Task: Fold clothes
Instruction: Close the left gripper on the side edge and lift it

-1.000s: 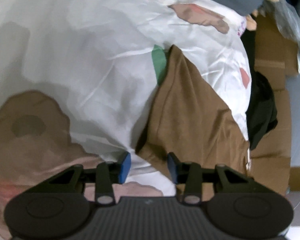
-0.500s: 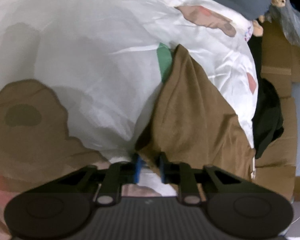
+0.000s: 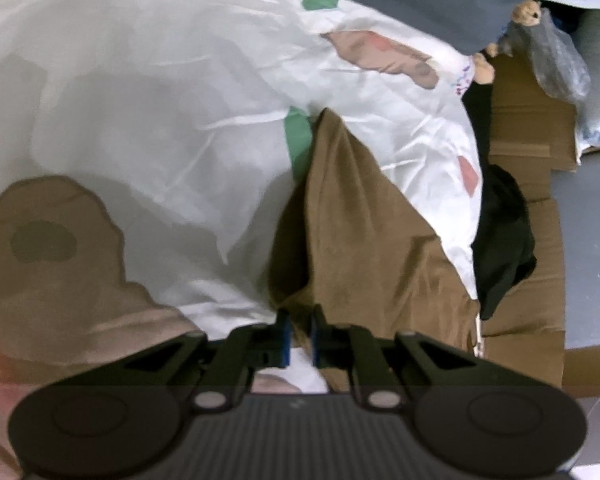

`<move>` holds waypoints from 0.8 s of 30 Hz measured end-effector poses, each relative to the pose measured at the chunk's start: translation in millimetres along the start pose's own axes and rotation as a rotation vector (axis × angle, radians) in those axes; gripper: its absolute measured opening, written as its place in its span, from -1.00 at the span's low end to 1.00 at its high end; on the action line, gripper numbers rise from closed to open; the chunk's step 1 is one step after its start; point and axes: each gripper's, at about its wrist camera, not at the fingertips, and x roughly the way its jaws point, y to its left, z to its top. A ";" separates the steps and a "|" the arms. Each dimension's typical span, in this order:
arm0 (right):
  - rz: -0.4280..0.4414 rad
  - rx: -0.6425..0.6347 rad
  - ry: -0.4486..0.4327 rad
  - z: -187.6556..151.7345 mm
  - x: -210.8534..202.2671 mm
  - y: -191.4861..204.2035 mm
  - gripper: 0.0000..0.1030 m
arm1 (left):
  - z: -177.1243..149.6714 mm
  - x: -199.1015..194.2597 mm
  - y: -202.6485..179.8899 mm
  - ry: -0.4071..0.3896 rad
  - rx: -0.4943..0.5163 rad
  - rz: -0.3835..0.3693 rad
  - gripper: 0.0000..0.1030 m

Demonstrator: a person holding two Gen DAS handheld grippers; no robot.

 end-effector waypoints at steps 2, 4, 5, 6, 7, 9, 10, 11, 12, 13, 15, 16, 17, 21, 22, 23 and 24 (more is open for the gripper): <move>0.004 0.003 0.007 3.1 8.6 1.2 -0.01 | 1.1 -1.4 -0.6 0.002 0.014 -0.012 -0.83; 0.014 0.011 0.022 7.1 17.1 2.8 -0.15 | 2.2 -2.5 -3.0 0.005 0.044 -0.034 -0.84; 0.022 0.015 0.032 9.3 21.0 3.9 -0.20 | 3.1 -3.4 -4.5 0.006 0.056 -0.048 -0.84; 0.034 0.015 0.037 11.8 24.0 5.5 -0.21 | 4.1 -4.0 -5.4 0.007 0.061 -0.061 -0.85; 0.044 0.013 0.041 14.3 27.1 7.3 -0.21 | 5.5 -4.8 -6.3 0.008 0.064 -0.076 -0.85; 0.043 0.003 0.040 17.5 31.5 10.1 -0.21 | 7.6 -5.9 -8.7 0.010 0.074 -0.096 -0.85; 0.039 0.002 0.040 18.5 33.1 11.0 -0.21 | 8.3 -6.0 -9.9 0.011 0.080 -0.101 -0.85; 0.035 0.001 0.040 19.6 34.7 11.9 -0.21 | 8.9 -6.2 -11.2 0.011 0.085 -0.107 -0.85; 0.031 0.000 0.040 20.6 36.3 12.8 -0.21 | 9.5 -6.6 -12.5 0.012 0.091 -0.114 -0.85; 0.027 -0.001 0.039 21.7 37.9 13.7 -0.20 | 10.0 -7.3 -13.8 0.012 0.094 -0.125 -0.85; 0.020 -0.003 0.039 23.8 41.1 15.5 -0.20 | 10.6 -7.4 -15.3 0.011 0.092 -0.145 -0.86; 0.016 -0.004 0.039 24.8 42.8 16.4 -0.20 | 10.5 -7.3 -15.8 0.012 0.093 -0.148 -0.86; 0.012 -0.004 0.039 25.9 44.4 17.3 -0.20 | 10.3 -7.2 -16.2 0.013 0.097 -0.152 -0.86; -0.003 -0.008 0.038 30.1 50.8 20.9 -0.19 | 10.5 -8.7 -15.9 0.012 0.098 -0.176 -0.86; -0.007 -0.009 0.038 31.1 52.4 21.8 -0.19 | 10.8 -9.1 -15.8 0.012 0.098 -0.181 -0.86; -0.011 -0.010 0.038 32.2 54.0 22.7 -0.18 | 10.9 -9.7 -15.4 0.012 0.098 -0.184 -0.86; -0.015 -0.011 0.038 33.2 55.6 23.6 -0.18 | 11.0 -10.1 -14.9 0.011 0.099 -0.188 -0.86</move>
